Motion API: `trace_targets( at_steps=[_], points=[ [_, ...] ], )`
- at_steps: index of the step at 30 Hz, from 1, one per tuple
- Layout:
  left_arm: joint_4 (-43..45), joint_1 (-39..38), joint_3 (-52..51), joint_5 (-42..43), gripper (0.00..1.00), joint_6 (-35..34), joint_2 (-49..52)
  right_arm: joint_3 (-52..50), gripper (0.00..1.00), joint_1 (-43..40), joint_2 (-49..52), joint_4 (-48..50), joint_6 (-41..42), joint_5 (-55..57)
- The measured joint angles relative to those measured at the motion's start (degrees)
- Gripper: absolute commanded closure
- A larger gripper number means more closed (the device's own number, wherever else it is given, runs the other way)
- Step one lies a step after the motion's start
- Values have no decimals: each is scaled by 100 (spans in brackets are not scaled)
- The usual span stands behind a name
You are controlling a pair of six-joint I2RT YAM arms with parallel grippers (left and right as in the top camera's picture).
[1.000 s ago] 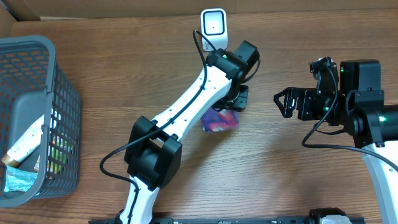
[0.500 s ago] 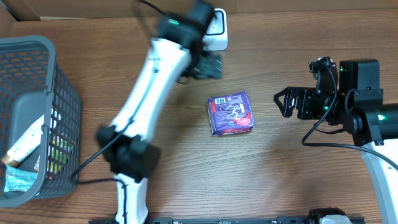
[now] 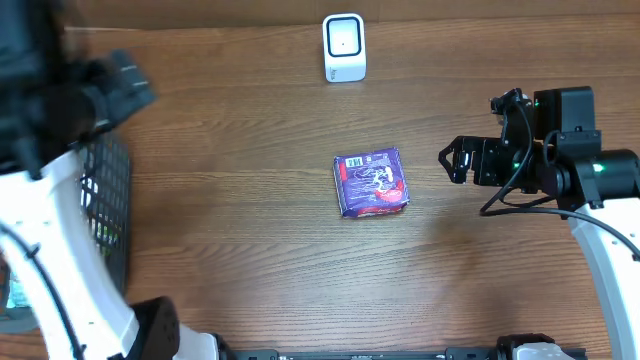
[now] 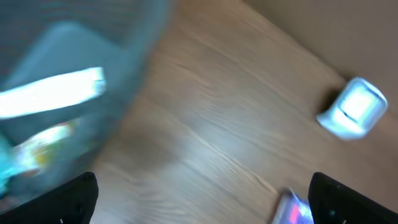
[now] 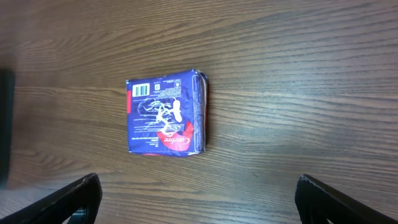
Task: Scan the item barcode
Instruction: 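Place the purple package on the table centre with the left gripper, then reach the left gripper into the basket and grasp the mint-green packet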
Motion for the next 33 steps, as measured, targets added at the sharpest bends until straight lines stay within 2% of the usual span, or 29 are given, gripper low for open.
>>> trace_targets(
  at_steps=[8,16,26,33],
  points=[
    [76,2090,-1220,-24,0,-72,-79,0,0,0,11,0,0,0],
    [1475,3418,-3115,-48,0,-179,-59,0,0,0,11,0,2,2],
    [3274,3939,-5512,-131,0,-393,-48,0,0,0,11,0,0,4],
    [4205,3939,-6328,-549,2,-7,-22,0,0,0,11,0,0,13]
  ],
)
